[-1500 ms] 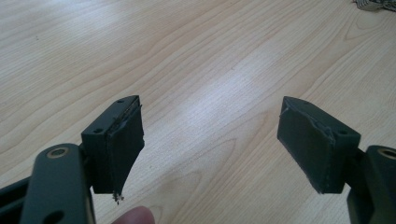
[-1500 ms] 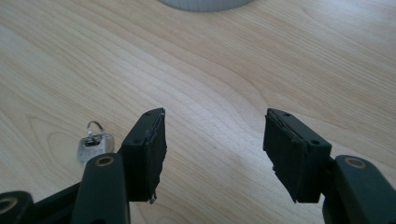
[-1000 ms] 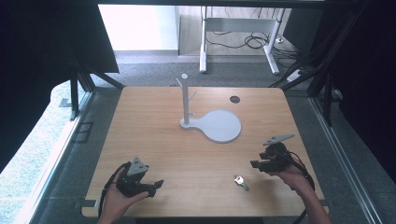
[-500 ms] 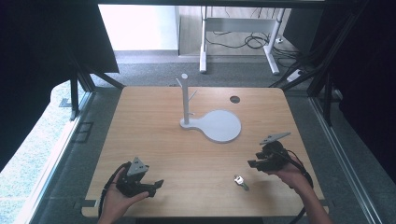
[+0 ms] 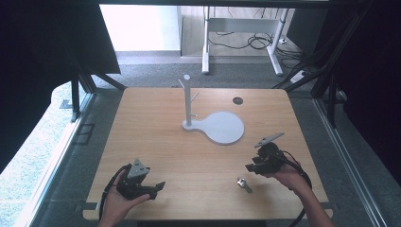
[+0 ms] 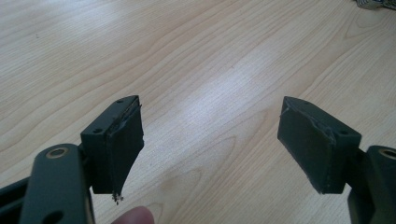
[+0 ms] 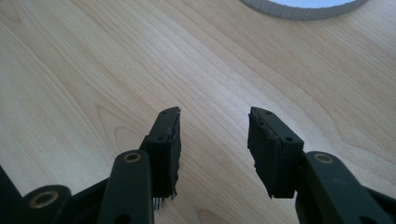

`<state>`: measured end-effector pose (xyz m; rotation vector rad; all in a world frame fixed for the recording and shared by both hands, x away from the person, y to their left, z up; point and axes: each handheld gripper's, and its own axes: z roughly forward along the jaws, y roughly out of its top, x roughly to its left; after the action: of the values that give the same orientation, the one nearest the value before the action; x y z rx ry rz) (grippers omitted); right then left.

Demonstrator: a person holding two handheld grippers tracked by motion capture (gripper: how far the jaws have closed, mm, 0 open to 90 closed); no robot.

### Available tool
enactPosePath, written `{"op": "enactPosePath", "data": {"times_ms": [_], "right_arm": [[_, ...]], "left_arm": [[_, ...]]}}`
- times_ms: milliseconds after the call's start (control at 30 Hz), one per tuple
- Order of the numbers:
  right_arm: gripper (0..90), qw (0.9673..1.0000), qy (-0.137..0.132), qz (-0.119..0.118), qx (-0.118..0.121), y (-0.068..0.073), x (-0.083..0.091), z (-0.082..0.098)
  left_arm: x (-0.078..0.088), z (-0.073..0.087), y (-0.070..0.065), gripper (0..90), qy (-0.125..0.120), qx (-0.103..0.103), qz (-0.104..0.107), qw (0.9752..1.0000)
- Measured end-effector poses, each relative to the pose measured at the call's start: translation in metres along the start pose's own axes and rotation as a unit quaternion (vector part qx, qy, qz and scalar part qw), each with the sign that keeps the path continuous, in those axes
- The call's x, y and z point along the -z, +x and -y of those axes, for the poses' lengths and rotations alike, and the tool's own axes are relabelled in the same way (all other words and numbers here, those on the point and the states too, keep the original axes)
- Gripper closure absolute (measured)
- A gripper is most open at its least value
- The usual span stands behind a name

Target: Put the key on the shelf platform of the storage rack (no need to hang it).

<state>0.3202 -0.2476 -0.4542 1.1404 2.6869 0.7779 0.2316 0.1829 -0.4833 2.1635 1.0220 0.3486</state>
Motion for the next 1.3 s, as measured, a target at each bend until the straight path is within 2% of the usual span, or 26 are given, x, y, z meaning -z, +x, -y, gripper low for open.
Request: {"op": "enactPosePath", "data": {"times_ms": [233,400,833,867,1300], "right_arm": [[58.7,0.9994,0.025,-0.024,0.007,0.006,-0.007,-0.002],[60.9,0.9986,0.042,-0.031,0.010,0.009,-0.013,-0.003],[67.4,0.9958,0.081,-0.038,0.020,0.019,-0.027,-0.007],[67.5,0.9951,0.086,-0.038,0.032,0.020,-0.030,-0.007],[73.0,0.9925,0.112,-0.037,0.032,0.027,-0.045,-0.011]], "left_arm": [[0.000,0.000,0.000,22.7,-0.002,0.002,0.001,1.0000],[0.000,0.000,0.000,22.7,-0.001,0.002,0.001,1.0000],[-0.001,0.000,0.000,22.7,-0.001,0.001,0.002,1.0000],[-0.001,0.000,0.000,22.7,-0.001,0.001,0.002,1.0000],[-0.002,0.000,0.000,22.5,0.001,0.002,0.003,1.0000]]}}
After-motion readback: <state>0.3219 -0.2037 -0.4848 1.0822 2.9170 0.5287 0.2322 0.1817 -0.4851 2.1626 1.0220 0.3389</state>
